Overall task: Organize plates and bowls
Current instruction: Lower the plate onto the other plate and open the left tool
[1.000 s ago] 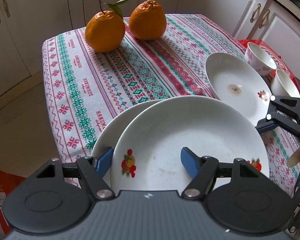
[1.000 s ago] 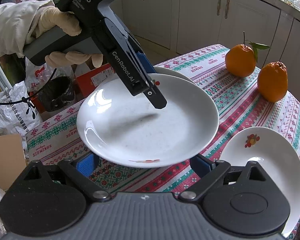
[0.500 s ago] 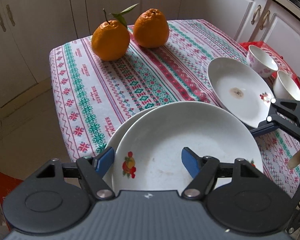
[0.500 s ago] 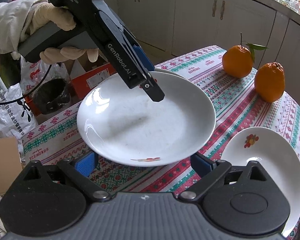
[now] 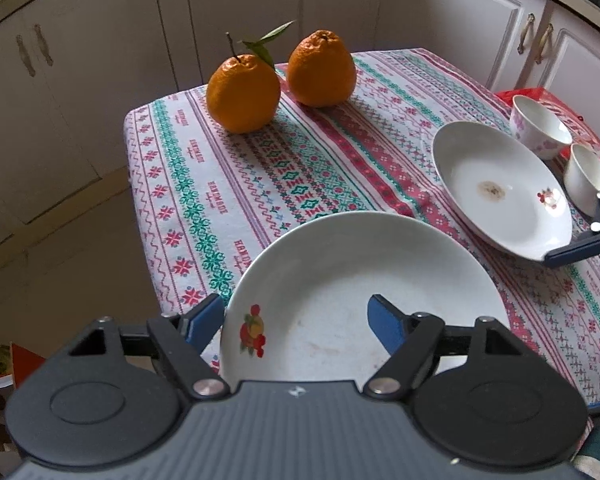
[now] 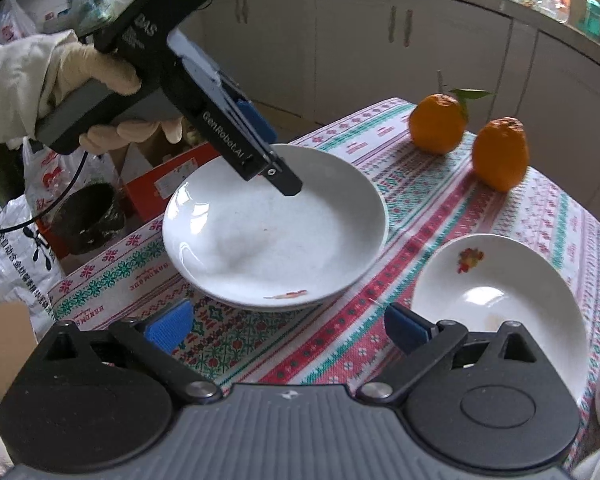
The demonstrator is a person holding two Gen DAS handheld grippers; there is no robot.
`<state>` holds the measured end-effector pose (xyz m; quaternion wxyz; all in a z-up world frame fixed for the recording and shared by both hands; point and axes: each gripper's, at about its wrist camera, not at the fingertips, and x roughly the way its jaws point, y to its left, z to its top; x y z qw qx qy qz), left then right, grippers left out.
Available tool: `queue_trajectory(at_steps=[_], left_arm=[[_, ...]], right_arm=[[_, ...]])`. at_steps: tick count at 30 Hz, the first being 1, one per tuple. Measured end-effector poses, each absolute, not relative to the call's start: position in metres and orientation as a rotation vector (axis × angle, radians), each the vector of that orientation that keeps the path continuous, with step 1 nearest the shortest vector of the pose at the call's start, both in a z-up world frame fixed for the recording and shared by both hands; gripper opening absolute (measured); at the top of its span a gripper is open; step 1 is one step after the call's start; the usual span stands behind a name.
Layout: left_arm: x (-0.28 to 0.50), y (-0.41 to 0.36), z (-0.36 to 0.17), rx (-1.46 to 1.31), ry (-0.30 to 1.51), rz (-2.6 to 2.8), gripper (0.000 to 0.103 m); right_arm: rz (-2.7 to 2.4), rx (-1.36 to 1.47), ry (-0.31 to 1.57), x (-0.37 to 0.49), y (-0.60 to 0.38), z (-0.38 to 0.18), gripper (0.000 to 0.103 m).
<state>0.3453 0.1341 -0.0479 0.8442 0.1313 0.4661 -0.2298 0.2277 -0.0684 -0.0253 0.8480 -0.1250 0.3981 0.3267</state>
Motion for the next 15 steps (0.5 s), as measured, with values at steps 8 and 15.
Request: queue_trajectory(at_steps=[8, 15], left_arm=[[0.292, 0.109, -0.024, 0.327, 0.814, -0.448, 0.087], [0.221, 0.077, -0.008, 0.311, 0.669, -0.385, 0.094]], right_arm=[[0.576, -0.166, 0.805, 0.204, -0.099, -0.012, 0.103], [0.499, -0.156, 0.774, 0.183, -0.129, -0.002, 0.103]])
